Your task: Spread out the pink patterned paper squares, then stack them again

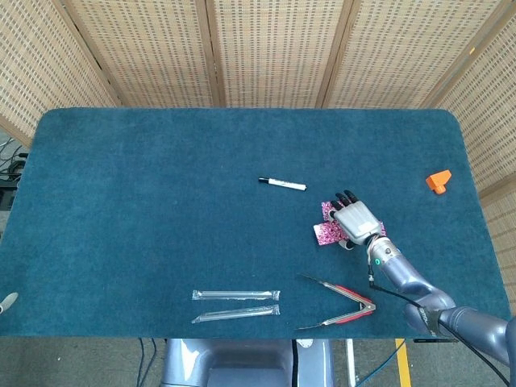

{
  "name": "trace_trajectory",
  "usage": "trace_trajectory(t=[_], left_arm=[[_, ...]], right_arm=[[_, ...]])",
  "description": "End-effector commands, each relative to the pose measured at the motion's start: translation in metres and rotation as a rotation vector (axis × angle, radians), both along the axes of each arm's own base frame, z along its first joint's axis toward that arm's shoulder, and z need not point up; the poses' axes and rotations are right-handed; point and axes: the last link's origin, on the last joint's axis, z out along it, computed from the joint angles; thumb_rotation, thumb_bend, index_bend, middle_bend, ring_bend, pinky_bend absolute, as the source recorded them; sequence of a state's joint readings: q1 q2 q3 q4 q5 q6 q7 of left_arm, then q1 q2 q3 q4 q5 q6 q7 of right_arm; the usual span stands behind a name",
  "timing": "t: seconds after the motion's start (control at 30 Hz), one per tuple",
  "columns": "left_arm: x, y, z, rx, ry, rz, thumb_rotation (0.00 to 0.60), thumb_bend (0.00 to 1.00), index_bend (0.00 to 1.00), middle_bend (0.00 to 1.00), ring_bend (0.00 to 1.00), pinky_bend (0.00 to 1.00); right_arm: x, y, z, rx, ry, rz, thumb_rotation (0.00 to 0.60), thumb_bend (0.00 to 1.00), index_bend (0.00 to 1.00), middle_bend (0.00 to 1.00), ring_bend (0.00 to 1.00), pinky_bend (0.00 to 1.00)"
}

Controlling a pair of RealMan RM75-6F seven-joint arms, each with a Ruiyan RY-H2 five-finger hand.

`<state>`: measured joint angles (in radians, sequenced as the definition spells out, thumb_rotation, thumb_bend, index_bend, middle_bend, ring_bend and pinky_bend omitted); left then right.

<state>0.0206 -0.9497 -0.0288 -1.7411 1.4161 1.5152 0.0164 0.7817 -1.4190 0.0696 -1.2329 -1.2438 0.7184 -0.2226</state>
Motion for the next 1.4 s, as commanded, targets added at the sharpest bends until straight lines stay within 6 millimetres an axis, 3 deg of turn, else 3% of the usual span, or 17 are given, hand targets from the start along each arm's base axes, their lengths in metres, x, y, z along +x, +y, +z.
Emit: trace_trajectory(t=[0.03,0.53,1.27,1.4], left_arm=[[0.000,0.000,0.000,0.001,-0.001,-0.002,0.600,0.04,0.03,0.00,0.00,0.00],[0.005,0.001,-0.002,-0.006,0.002,-0.012,0.600,0.04,0.03,0.00,0.00,0.00],[0.007,-0.004,0.000,0.000,0.010,-0.005,0.600,0.03,0.03,0.00,0.00,0.00],[0.007,-0.004,-0.001,0.000,0.011,-0.004,0.600,0.04,0.03,0.00,0.00,0.00]], right_arm=[[-0.004,0.001,0.007,-0.012,0.002,-0.005,0.600,0.31,0.38,0.20,0.00,0.00],[-0.052,0.007,0.042,-0.084,0.042,-0.073,0.600,0.31,0.38,0.20,0.00,0.00],[-0.086,0.004,0.036,-0.083,0.080,-0.104,0.600,0.31,0.38,0.19,0.00,0.00],[-0.089,0.005,0.033,-0.070,0.092,-0.100,0.600,0.27,0.38,0.19,0.00,0.00]])
